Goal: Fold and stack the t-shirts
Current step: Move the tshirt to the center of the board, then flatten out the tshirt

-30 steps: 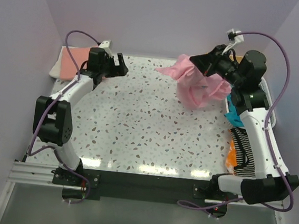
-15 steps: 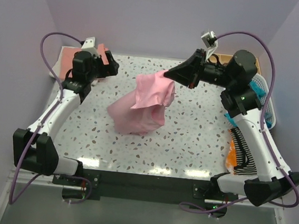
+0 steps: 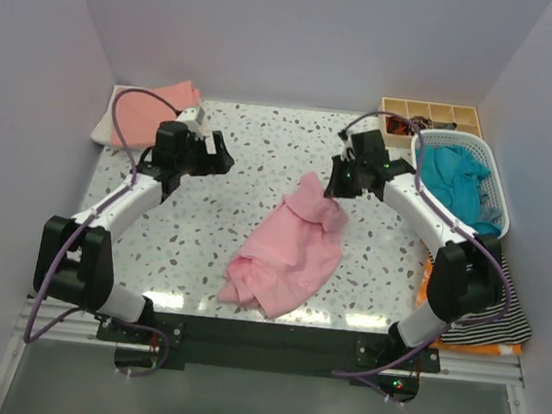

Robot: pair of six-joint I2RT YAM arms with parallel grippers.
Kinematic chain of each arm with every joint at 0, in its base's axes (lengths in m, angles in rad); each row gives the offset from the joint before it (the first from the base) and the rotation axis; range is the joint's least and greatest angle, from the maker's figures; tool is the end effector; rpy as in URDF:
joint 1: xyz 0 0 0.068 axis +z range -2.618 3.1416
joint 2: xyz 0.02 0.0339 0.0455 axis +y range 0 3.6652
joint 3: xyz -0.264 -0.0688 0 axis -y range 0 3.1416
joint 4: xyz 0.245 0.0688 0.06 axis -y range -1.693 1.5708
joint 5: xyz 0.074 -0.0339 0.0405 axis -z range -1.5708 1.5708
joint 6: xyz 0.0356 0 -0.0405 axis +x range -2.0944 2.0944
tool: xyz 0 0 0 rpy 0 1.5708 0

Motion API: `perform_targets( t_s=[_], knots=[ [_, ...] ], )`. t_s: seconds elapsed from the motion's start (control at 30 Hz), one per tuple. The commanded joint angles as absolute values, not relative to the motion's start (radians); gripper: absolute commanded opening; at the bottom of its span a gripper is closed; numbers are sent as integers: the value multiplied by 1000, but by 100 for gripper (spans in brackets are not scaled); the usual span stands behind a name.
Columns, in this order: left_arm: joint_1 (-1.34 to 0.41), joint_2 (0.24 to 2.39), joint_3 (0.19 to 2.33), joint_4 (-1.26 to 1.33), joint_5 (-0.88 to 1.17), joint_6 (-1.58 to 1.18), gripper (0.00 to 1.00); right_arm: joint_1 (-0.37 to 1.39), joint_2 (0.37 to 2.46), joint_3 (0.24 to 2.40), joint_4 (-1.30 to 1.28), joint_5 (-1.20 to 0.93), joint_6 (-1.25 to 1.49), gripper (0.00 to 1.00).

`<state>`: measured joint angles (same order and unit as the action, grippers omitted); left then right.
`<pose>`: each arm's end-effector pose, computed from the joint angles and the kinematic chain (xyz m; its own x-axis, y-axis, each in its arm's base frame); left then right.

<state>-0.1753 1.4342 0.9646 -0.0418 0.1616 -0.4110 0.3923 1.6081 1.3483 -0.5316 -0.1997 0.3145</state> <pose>0.3189 -0.0623 0.2643 -0.5657 -0.3003 -0.7680 0.0919 0.9026 -0.4206 0.3286 0.1436 0.2949 -0.7808 0.0051 -0.6247 -0.2755 0.8947 0.3516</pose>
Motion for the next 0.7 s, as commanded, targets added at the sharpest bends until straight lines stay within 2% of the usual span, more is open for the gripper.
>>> perform_targets(
  t_s=[0.0,0.03,0.1,0.13,0.27,0.4,0.5,0.67],
  knots=[
    [-265,1497,933,6,193,-431,100,394,1540,1192,-596,-67,341,0],
    [-281,1511,933,5,186,-430,100,396,1543,1178,-586,-57,342,4],
    [-323,1563,945,2,184,-416,100,394,1555,1164,-563,-25,336,22],
    [-339,1578,951,2,189,-408,100,396,1568,1163,-554,-3,324,45],
    [-376,1669,976,-40,230,-396,100,396,1586,1193,-558,78,293,70],
    [-393,1698,977,-31,241,-399,100,397,1539,1215,-586,98,258,73],
    [-402,1706,976,-25,253,-397,100,402,1487,1209,-609,2,244,74],
    [-419,1749,983,-15,354,-388,100,416,1425,1195,-683,2,235,78]
  ],
)
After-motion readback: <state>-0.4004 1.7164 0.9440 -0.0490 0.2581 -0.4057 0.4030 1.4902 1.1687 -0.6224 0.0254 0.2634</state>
